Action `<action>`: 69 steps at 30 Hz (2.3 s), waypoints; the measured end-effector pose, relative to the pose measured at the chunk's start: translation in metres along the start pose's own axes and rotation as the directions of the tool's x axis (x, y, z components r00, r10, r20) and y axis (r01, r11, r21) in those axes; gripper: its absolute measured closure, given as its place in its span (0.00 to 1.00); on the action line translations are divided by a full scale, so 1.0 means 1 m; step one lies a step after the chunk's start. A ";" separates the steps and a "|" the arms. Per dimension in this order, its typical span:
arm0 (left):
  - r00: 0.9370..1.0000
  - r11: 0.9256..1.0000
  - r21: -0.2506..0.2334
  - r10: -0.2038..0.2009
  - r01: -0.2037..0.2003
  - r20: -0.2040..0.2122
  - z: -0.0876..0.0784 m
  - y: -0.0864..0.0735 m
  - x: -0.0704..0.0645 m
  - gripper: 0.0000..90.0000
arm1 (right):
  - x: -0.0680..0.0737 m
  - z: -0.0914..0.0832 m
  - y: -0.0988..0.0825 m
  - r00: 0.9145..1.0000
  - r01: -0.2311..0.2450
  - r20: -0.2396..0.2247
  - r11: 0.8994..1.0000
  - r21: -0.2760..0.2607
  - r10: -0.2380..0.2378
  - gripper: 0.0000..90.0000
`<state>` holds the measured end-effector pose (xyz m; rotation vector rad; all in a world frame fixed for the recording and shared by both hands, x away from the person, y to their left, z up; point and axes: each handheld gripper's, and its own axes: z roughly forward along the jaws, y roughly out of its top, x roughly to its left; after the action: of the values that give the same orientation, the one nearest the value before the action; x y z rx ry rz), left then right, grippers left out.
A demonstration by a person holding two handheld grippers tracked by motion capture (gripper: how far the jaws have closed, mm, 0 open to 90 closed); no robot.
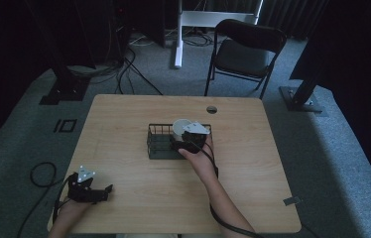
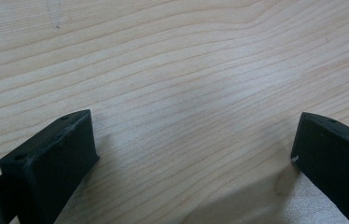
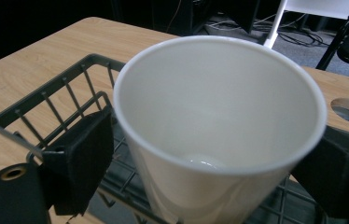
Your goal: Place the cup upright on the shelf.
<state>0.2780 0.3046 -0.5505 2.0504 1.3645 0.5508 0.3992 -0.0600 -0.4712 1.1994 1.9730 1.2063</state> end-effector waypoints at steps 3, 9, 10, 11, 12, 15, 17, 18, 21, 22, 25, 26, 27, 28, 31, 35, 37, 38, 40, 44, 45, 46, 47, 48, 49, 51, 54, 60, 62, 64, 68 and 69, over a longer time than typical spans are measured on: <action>1.000 1.000 0.000 0.000 0.000 0.000 0.000 0.000 0.000 0.00 | -0.002 -0.003 0.000 1.000 0.000 -0.005 1.000 -0.001 0.000 0.13; 1.000 1.000 0.000 -0.001 0.001 0.000 0.000 0.000 0.000 0.00 | -0.005 -0.011 -0.001 1.000 0.003 -0.014 1.000 -0.006 -0.004 0.13; 1.000 1.000 0.000 0.000 0.000 0.000 0.000 0.000 0.000 0.00 | -0.005 -0.012 -0.002 1.000 0.004 -0.014 1.000 -0.005 -0.004 0.13; 1.000 1.000 0.000 0.000 0.000 0.000 0.000 0.000 0.000 0.00 | -0.005 -0.014 -0.002 1.000 0.004 -0.019 1.000 -0.006 -0.004 0.13; 1.000 1.000 0.000 0.000 0.000 0.000 0.000 0.000 0.000 0.00 | -0.006 -0.015 -0.003 1.000 0.006 -0.021 1.000 -0.005 -0.006 0.13; 1.000 1.000 0.000 0.000 0.000 0.000 0.000 0.000 0.000 0.00 | -0.006 -0.020 -0.005 1.000 0.006 -0.030 1.000 -0.003 -0.006 0.13; 1.000 1.000 0.000 -0.001 0.001 0.001 0.000 0.000 0.000 0.00 | -0.006 -0.024 -0.006 0.999 0.022 -0.030 1.000 -0.003 -0.022 0.13; 1.000 1.000 0.000 -0.002 0.002 0.000 0.000 0.000 0.000 0.00 | -0.006 -0.026 -0.006 0.999 0.023 -0.033 1.000 0.000 -0.023 0.13; 1.000 1.000 0.000 0.000 0.000 0.000 0.000 0.000 0.000 0.00 | -0.009 -0.032 -0.008 0.999 0.029 -0.031 1.000 -0.007 -0.029 0.13; 1.000 1.000 0.000 0.000 0.000 0.000 0.000 0.000 0.000 0.00 | -0.010 -0.034 -0.008 0.999 0.028 -0.030 1.000 -0.009 -0.029 0.13; 1.000 1.000 0.000 0.000 0.000 0.000 0.000 0.000 0.000 0.00 | -0.013 -0.040 -0.011 0.999 0.028 -0.031 1.000 -0.010 -0.029 0.13; 1.000 1.000 0.000 0.000 0.000 0.000 0.000 0.000 0.000 0.00 | -0.014 -0.042 -0.012 0.999 0.020 -0.036 1.000 -0.013 -0.021 0.13; 1.000 1.000 0.000 0.000 0.000 0.000 0.000 0.000 0.000 0.00 | -0.014 -0.043 -0.013 0.999 0.020 -0.041 1.000 -0.012 -0.021 0.13; 1.000 1.000 0.001 0.001 -0.001 0.000 0.000 0.000 0.000 0.00 | -0.014 -0.045 -0.014 0.999 0.028 -0.041 1.000 -0.010 -0.028 0.13; 1.000 1.000 0.002 0.002 -0.002 0.000 0.000 0.000 0.000 0.00 | -0.017 -0.050 -0.018 0.999 0.034 -0.032 0.999 -0.014 -0.035 0.13; 1.000 1.000 0.000 0.000 0.000 0.000 0.000 0.000 0.000 0.00 | -0.024 -0.055 -0.025 1.000 0.025 -0.016 1.000 -0.013 -0.025 0.13; 1.000 1.000 0.000 0.000 0.000 0.000 0.000 0.000 0.000 0.00 | -0.027 -0.057 -0.028 1.000 0.018 -0.018 1.000 -0.010 -0.019 0.13; 1.000 1.000 0.000 -0.001 0.001 0.000 0.000 0.000 0.000 0.00 | -0.028 -0.058 -0.030 1.000 0.014 -0.023 1.000 -0.009 -0.014 0.13; 1.000 1.000 0.000 0.000 0.000 0.000 0.000 0.000 0.000 0.00 | -0.029 -0.061 -0.035 0.999 0.022 -0.025 1.000 -0.007 -0.023 0.13; 1.000 1.000 0.000 0.000 0.000 0.000 0.000 0.000 0.000 0.00 | -0.034 -0.065 -0.043 1.000 0.031 -0.003 0.999 -0.024 -0.031 0.13; 1.000 1.000 0.000 0.000 0.000 0.000 0.000 0.000 0.000 0.00 | -0.036 -0.067 -0.043 1.000 0.025 -0.001 0.999 -0.026 -0.025 0.13; 1.000 1.000 0.000 0.000 0.000 0.000 0.000 0.000 0.000 0.00 | -0.037 -0.069 -0.044 1.000 0.011 -0.004 0.999 -0.036 -0.011 0.13; 1.000 1.000 0.000 0.000 0.000 0.000 0.000 0.000 0.000 0.00 | -0.039 -0.071 -0.045 1.000 0.007 -0.003 0.999 -0.048 -0.007 0.13; 1.000 1.000 0.000 -0.001 0.001 0.000 0.000 0.000 0.000 0.00 | -0.040 -0.072 -0.046 1.000 0.009 0.003 0.999 -0.049 -0.009 0.13; 1.000 1.000 0.000 -0.001 0.001 0.000 0.000 0.000 0.000 0.00 | -0.041 -0.073 -0.048 1.000 0.008 0.005 0.999 -0.047 -0.008 0.13; 1.000 1.000 -0.002 0.000 0.000 0.000 0.000 0.000 0.000 0.00 | -0.043 -0.074 -0.050 1.000 0.006 0.006 0.999 -0.043 -0.005 0.13; 1.000 1.000 -0.002 0.000 0.000 0.000 0.000 0.000 0.000 0.00 | -0.050 -0.075 -0.061 1.000 -0.006 0.012 1.000 -0.014 0.006 0.13; 1.000 1.000 -0.001 0.001 -0.001 0.000 0.000 0.000 0.000 0.00 | -0.056 -0.075 -0.072 1.000 -0.016 0.021 1.000 0.007 0.016 0.13; 1.000 1.000 0.000 0.002 -0.002 0.000 0.000 0.000 0.000 0.00 | -0.060 -0.076 -0.076 0.999 -0.023 0.022 1.000 0.013 0.023 0.13; 1.000 1.000 0.000 0.002 -0.002 0.000 0.000 0.000 0.000 0.00 | -0.063 -0.076 -0.080 0.999 -0.027 0.028 0.999 0.019 0.026 0.13; 1.000 1.000 -0.001 0.001 -0.001 0.000 0.000 0.000 0.000 0.00 | -0.070 -0.078 -0.089 0.999 -0.029 0.031 0.999 0.037 0.027 0.13; 1.000 1.000 0.000 0.002 -0.002 0.000 0.000 0.000 0.000 0.00 | -0.073 -0.078 -0.092 0.999 -0.032 0.033 0.998 0.047 0.031 0.13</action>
<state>0.2780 0.3047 -0.5505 2.0516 1.3628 0.5521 0.3336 -0.1759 -0.5177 1.2701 1.9763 1.1545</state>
